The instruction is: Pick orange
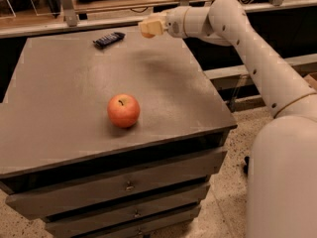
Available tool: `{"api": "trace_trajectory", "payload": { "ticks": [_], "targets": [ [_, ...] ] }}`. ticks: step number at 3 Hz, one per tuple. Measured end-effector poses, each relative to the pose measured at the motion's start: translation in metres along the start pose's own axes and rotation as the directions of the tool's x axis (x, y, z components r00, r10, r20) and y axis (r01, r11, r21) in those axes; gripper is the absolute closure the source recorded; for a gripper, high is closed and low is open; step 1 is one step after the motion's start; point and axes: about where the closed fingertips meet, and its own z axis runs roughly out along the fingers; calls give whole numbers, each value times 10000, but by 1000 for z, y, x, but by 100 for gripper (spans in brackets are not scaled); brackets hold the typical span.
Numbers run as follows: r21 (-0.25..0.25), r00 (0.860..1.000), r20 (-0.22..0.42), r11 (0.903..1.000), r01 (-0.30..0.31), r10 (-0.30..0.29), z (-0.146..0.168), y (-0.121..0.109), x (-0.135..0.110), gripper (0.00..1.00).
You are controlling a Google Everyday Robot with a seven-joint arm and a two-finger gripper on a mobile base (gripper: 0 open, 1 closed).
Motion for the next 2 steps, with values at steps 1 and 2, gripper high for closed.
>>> {"api": "trace_trajectory", "payload": {
  "ticks": [1,2],
  "targets": [
    [-83,9969,376,9976,690,-686,-17,10,-36,100],
    [-95,9962,410,9969,778,-773,-18,11,-39,100]
  ]
}}
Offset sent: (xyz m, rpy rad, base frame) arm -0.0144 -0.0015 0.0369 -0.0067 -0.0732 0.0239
